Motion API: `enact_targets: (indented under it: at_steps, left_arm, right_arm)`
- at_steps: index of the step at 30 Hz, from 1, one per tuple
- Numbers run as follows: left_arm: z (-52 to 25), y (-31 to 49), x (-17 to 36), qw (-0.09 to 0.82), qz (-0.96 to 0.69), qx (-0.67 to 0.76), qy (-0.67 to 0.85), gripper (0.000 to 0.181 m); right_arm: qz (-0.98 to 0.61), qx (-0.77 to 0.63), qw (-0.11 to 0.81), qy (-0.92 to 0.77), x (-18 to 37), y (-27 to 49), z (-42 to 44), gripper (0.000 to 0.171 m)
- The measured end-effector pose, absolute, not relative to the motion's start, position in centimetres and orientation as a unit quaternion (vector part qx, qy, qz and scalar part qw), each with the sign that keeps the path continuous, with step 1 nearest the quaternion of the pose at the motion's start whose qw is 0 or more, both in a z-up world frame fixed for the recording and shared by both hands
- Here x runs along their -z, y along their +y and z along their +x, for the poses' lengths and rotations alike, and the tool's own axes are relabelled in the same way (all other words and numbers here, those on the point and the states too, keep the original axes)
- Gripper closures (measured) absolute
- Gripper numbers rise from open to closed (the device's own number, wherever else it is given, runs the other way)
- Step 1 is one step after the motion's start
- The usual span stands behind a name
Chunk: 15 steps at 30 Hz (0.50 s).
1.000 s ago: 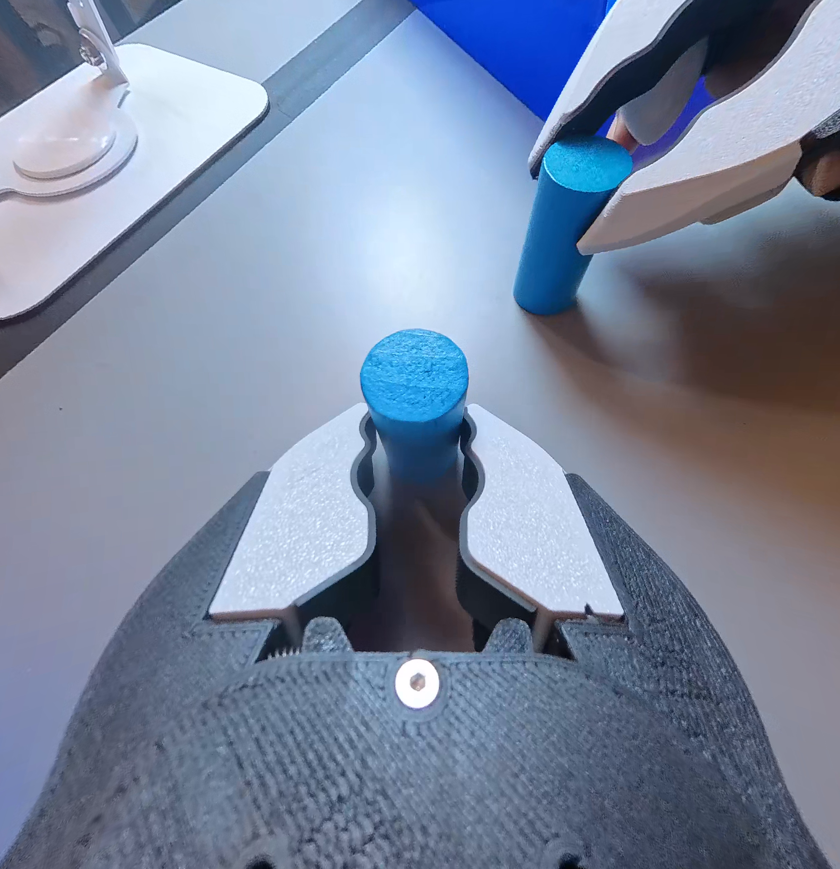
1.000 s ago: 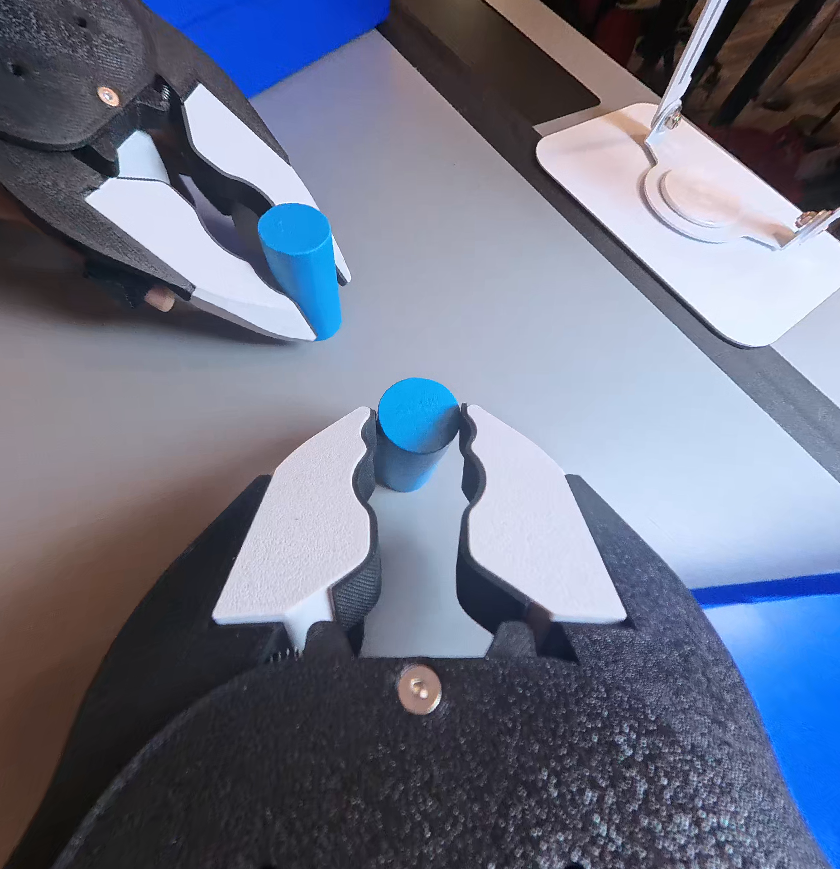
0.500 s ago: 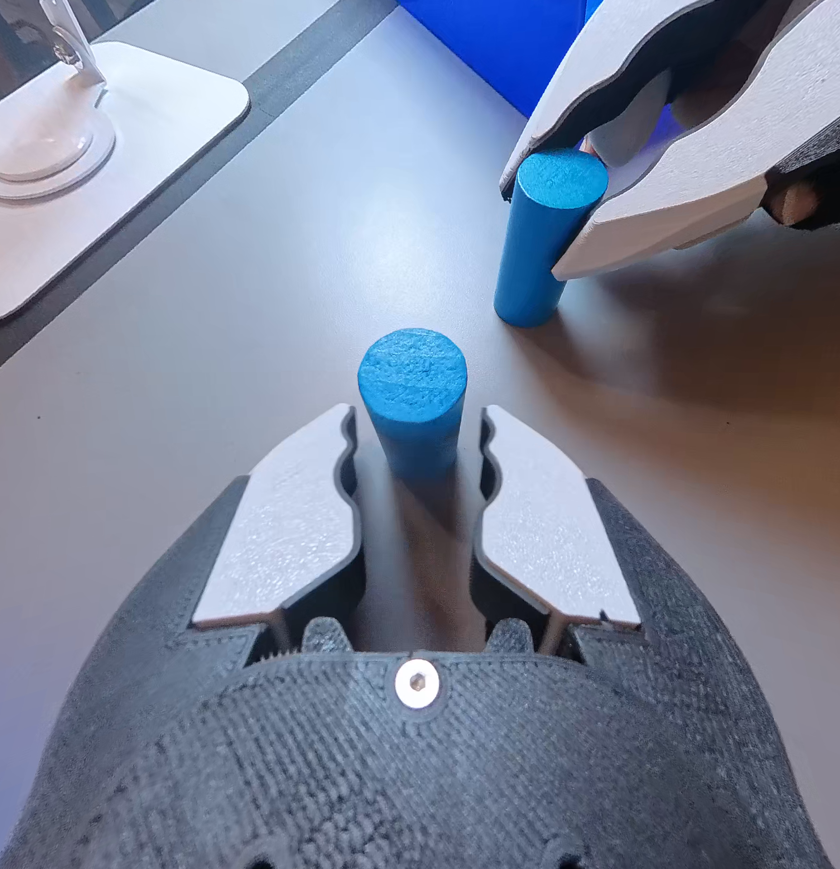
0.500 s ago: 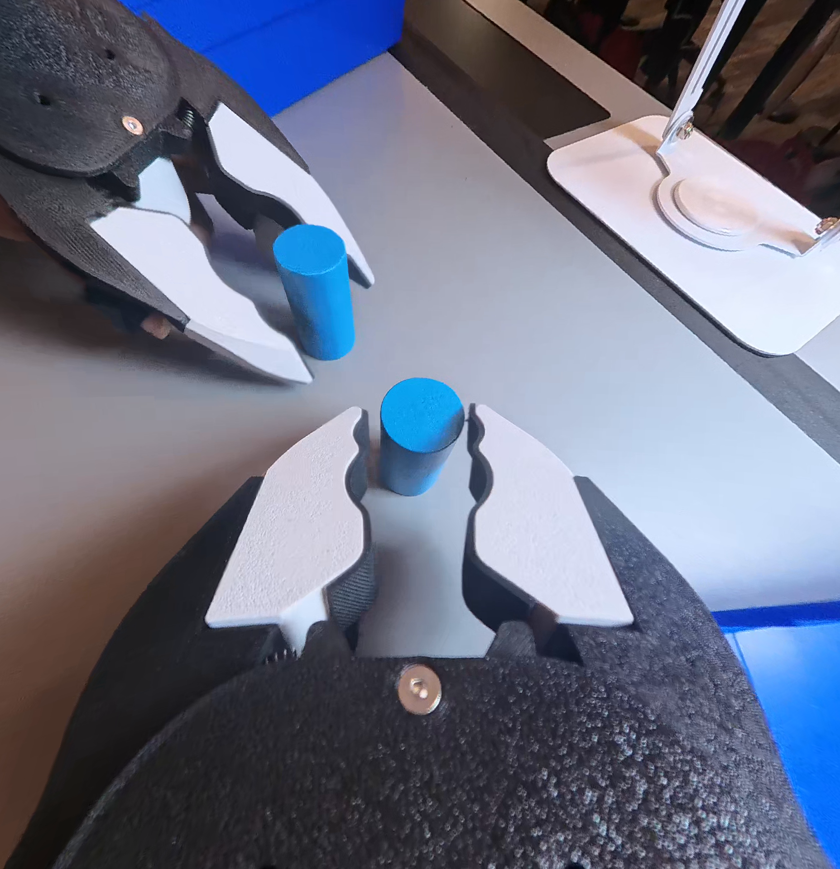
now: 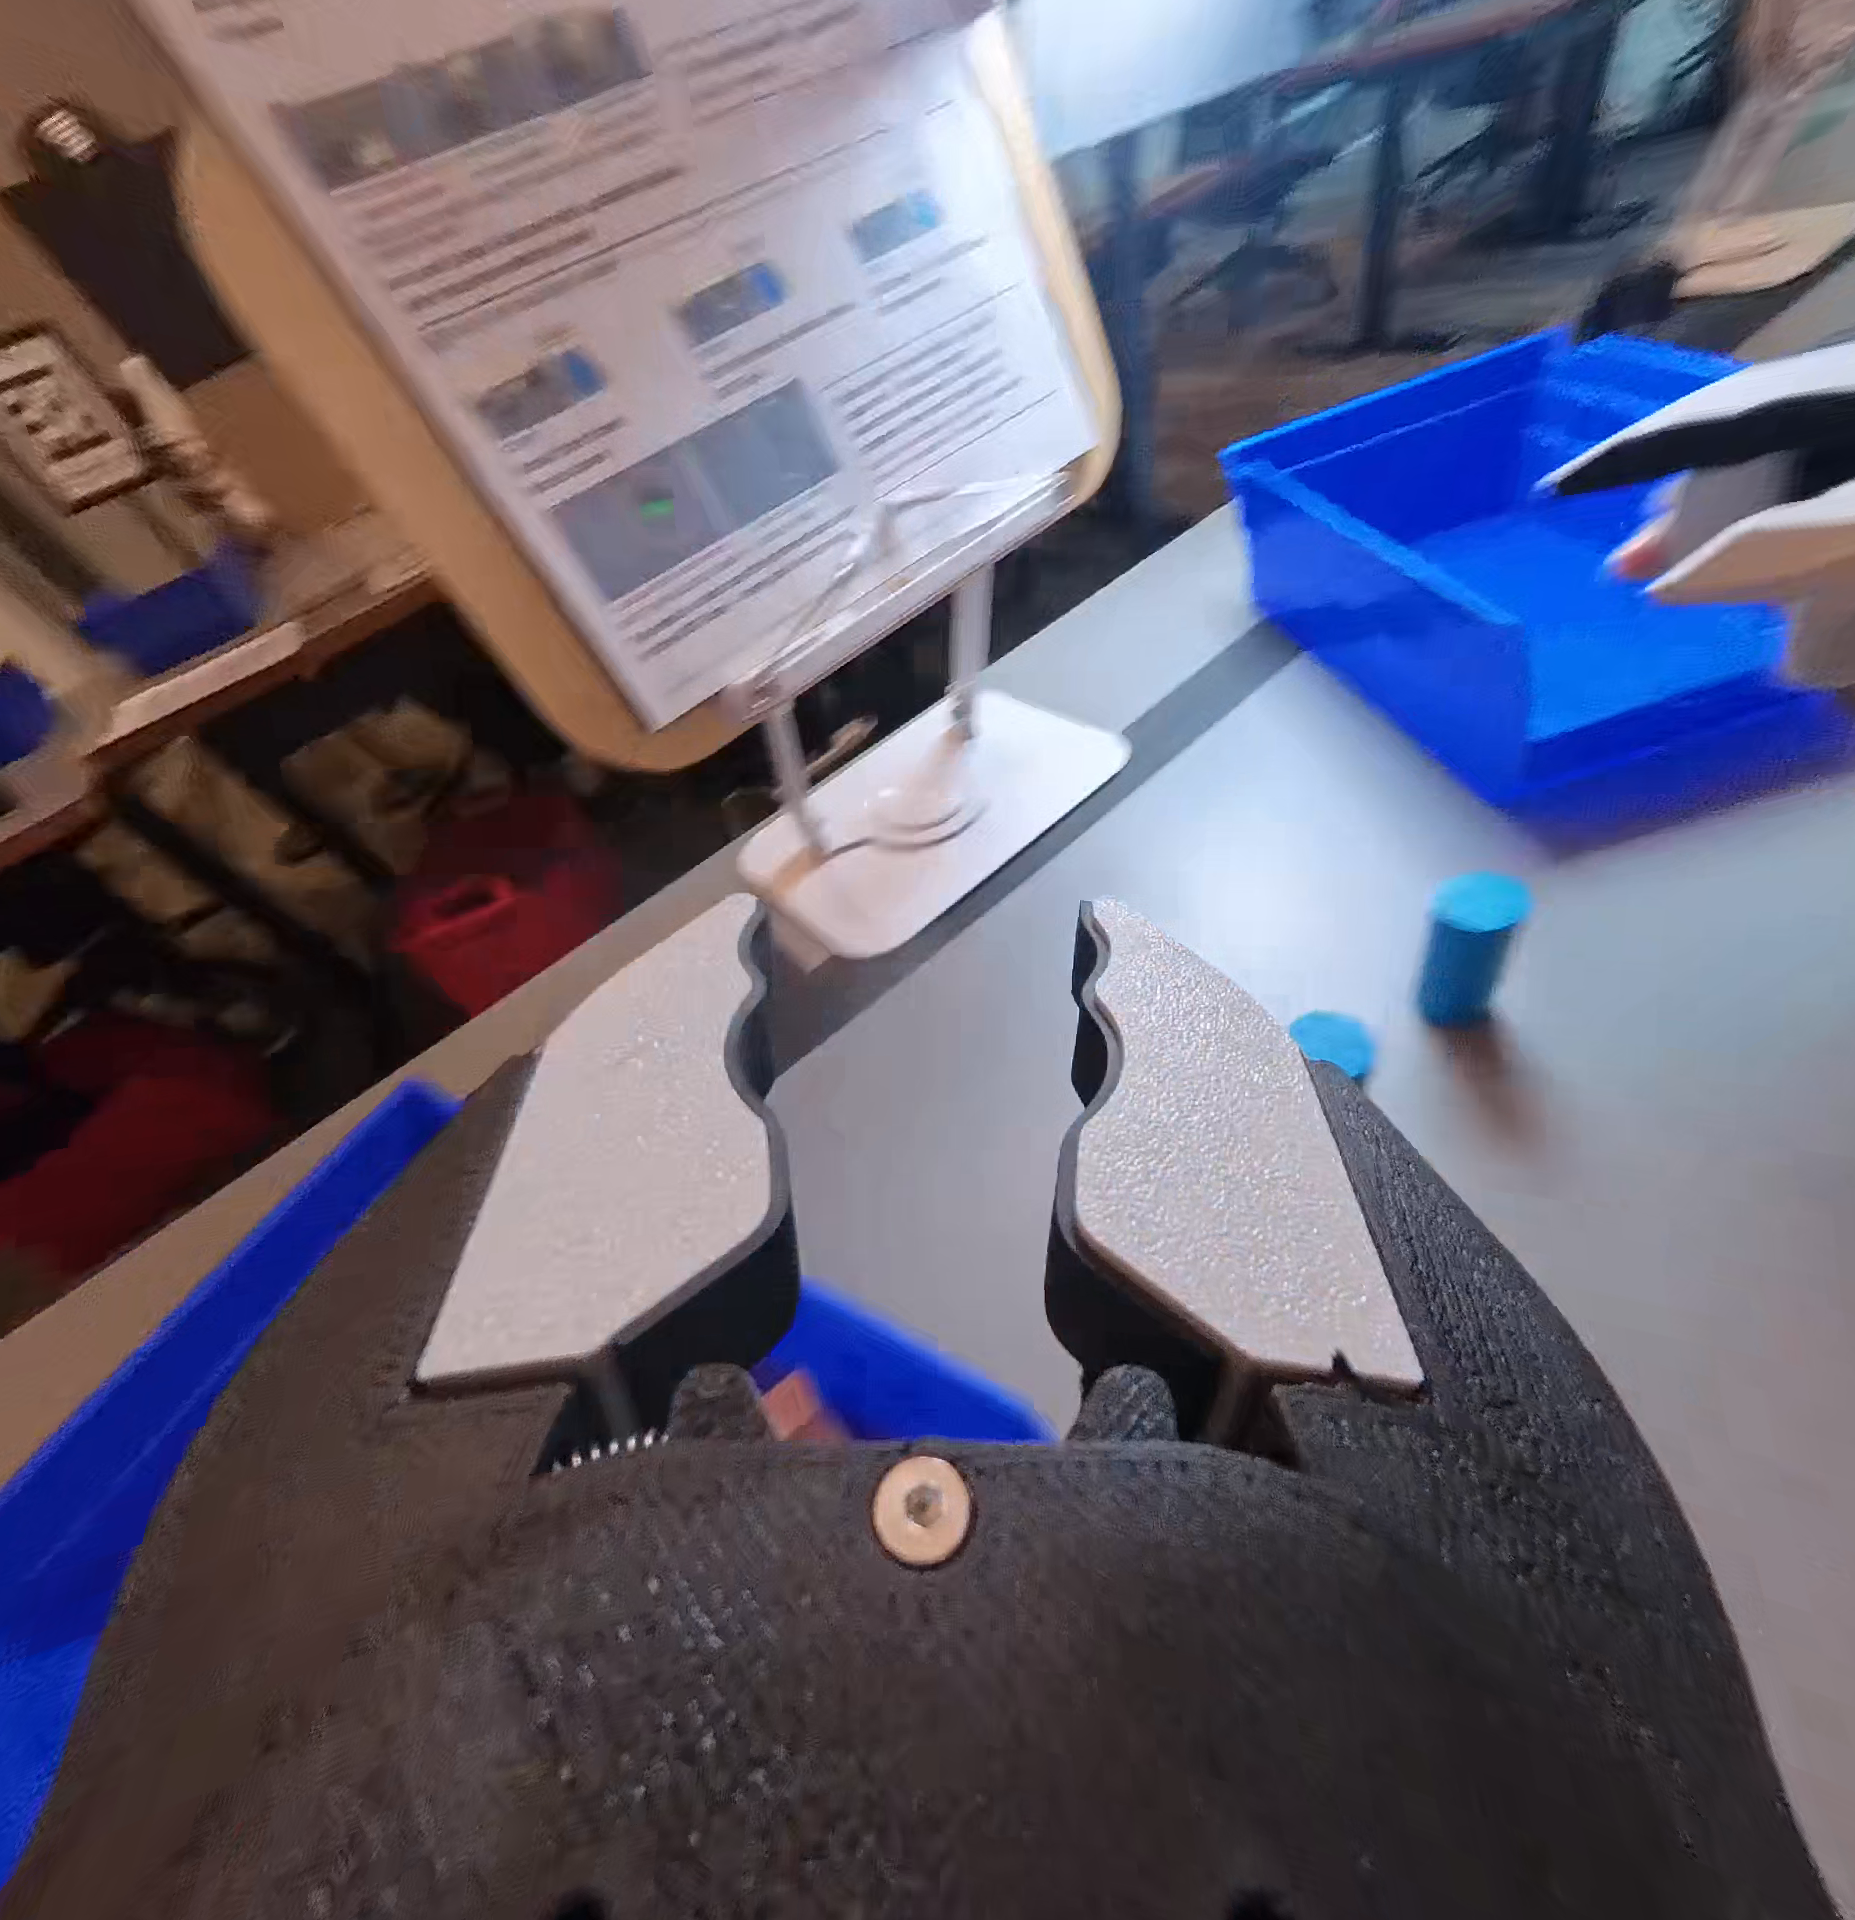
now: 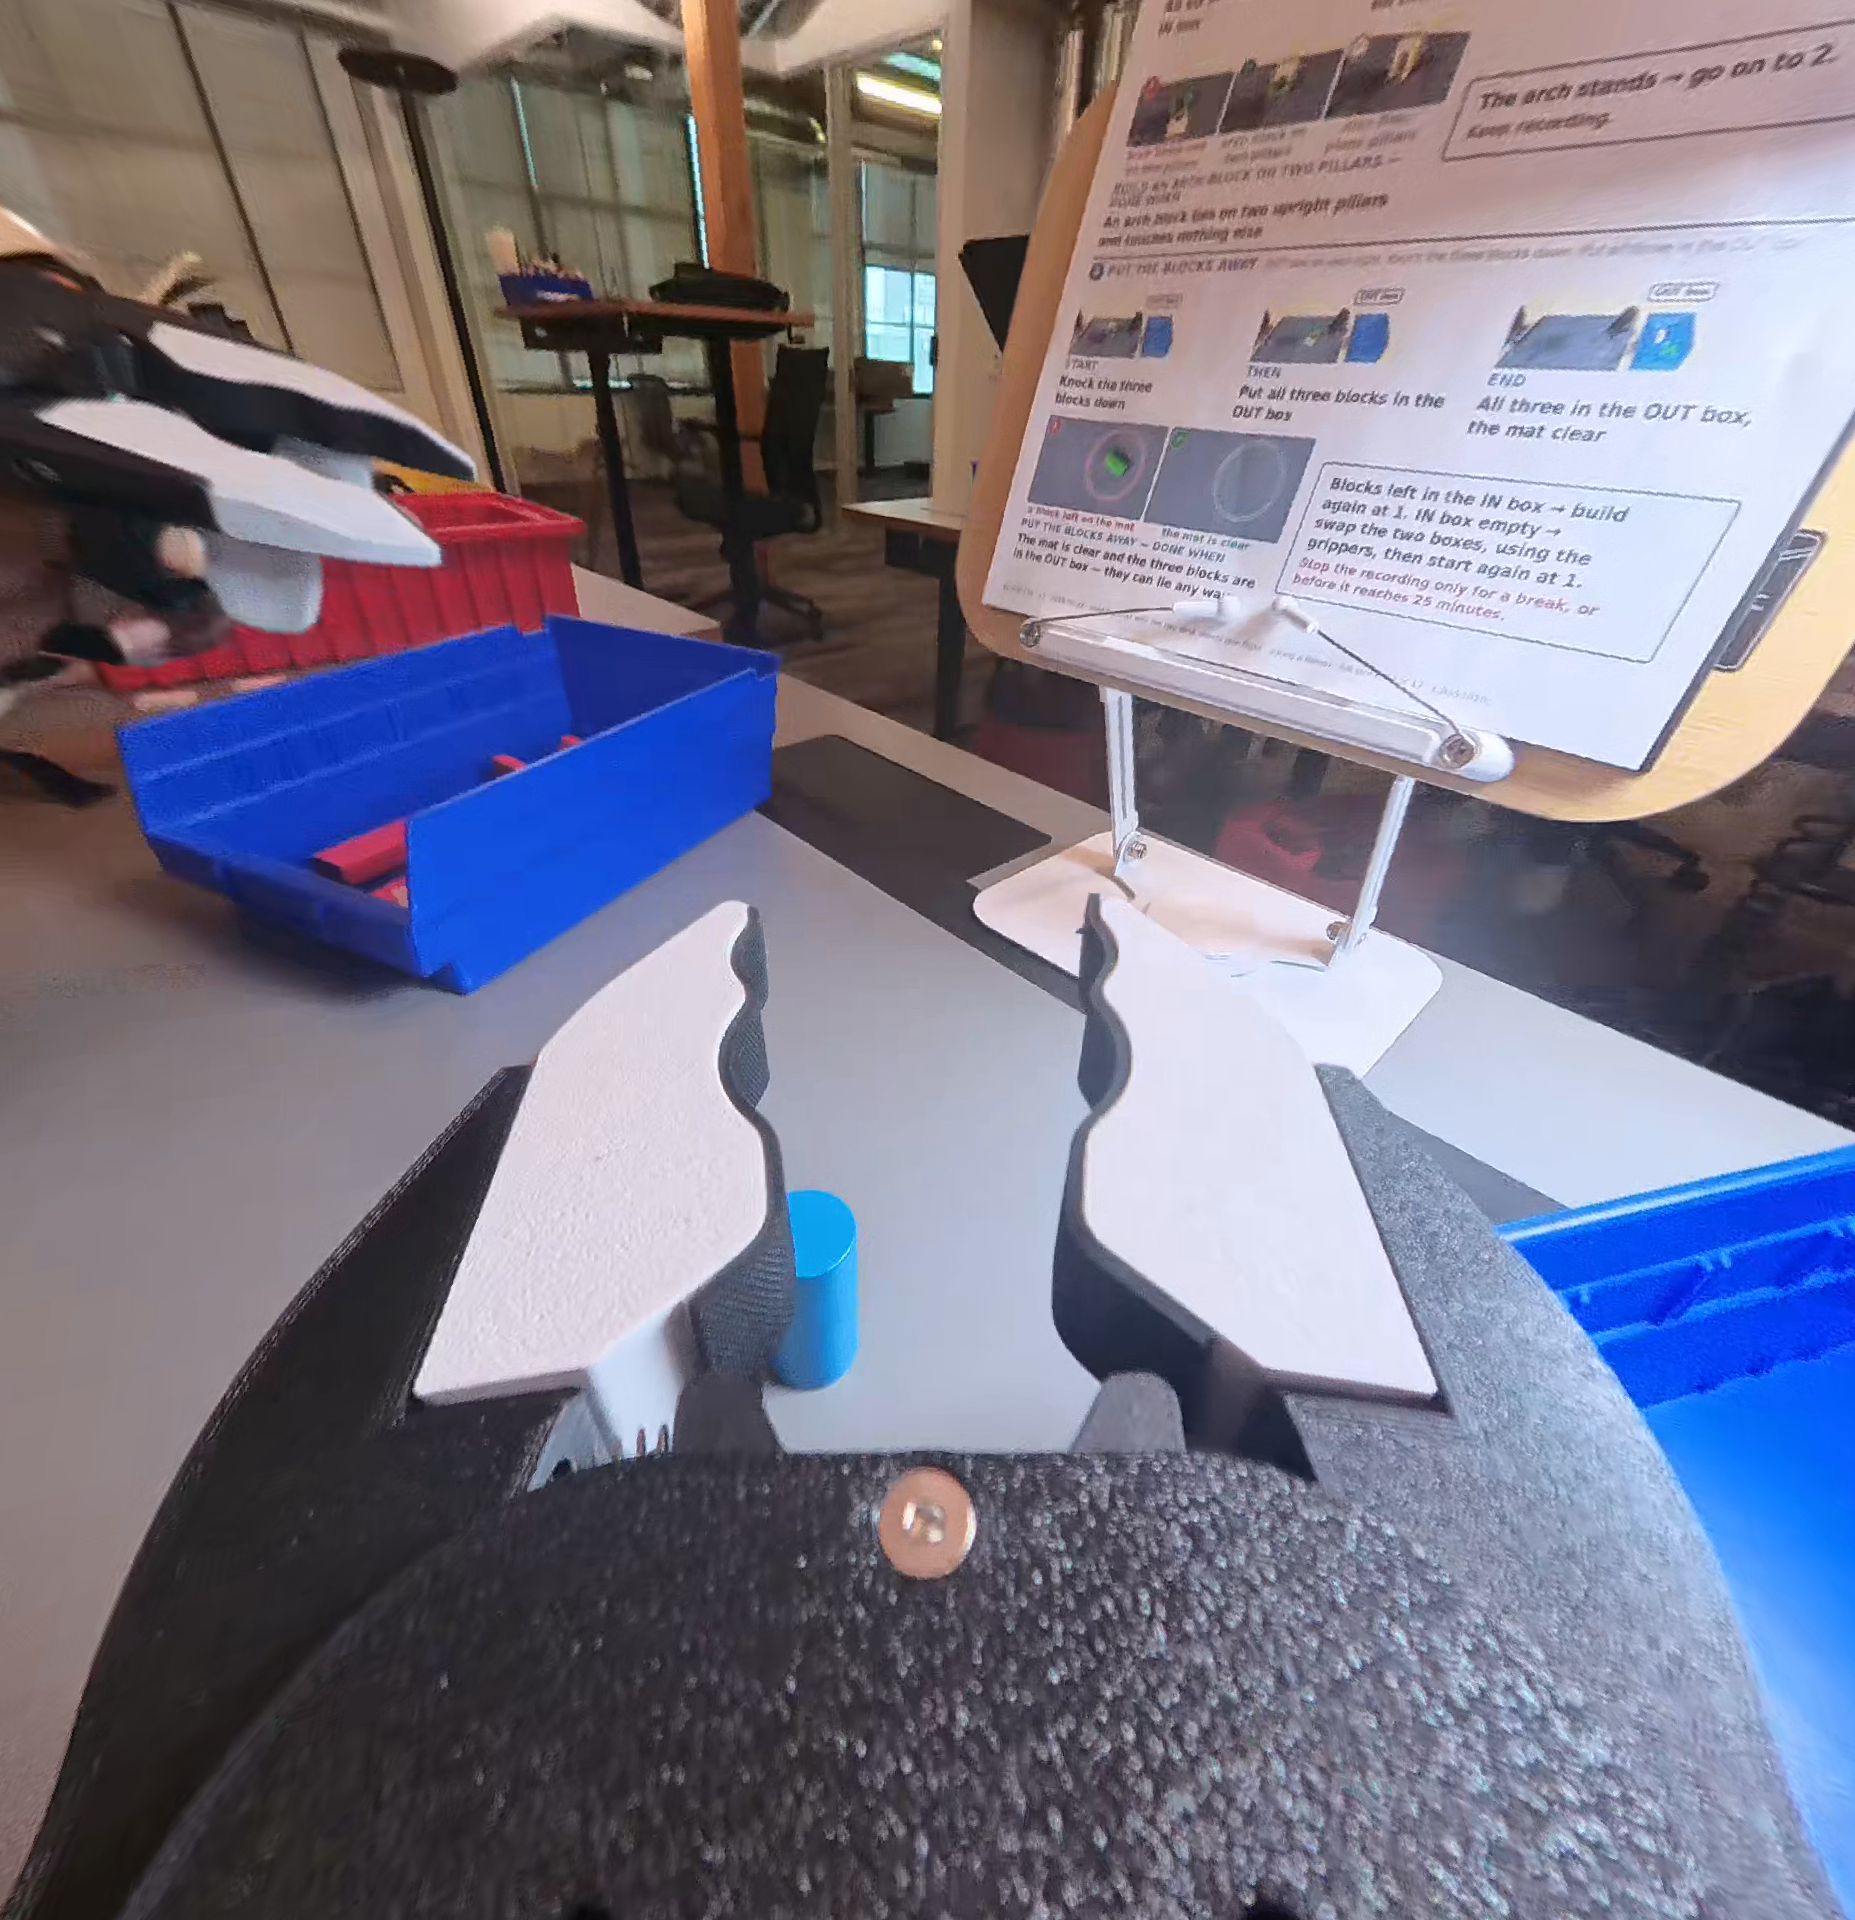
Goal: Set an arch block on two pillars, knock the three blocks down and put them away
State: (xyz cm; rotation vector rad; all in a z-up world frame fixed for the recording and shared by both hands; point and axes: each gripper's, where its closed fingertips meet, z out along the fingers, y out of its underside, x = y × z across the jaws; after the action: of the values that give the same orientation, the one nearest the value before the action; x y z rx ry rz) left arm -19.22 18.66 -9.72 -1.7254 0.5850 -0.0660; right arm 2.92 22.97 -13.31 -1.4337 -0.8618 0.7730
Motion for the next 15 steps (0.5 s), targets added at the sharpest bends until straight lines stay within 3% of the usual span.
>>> enact_targets:
  at_steps: [8,15]
  left_arm:
    - [-36.6,18.2,20.0,0.348,-0.911,-0.157,0.156,0.125]
    - [-43.3,19.4,24.4,0.28,-0.923,-0.256,0.067,0.125]
  right_arm:
    - [-0.634,-0.363,0.577,-0.365,14.4,23.1,2.6,0.117]
    - [-0.639,-0.363,0.562,-0.38,15.4,22.8,1.9,0.118]
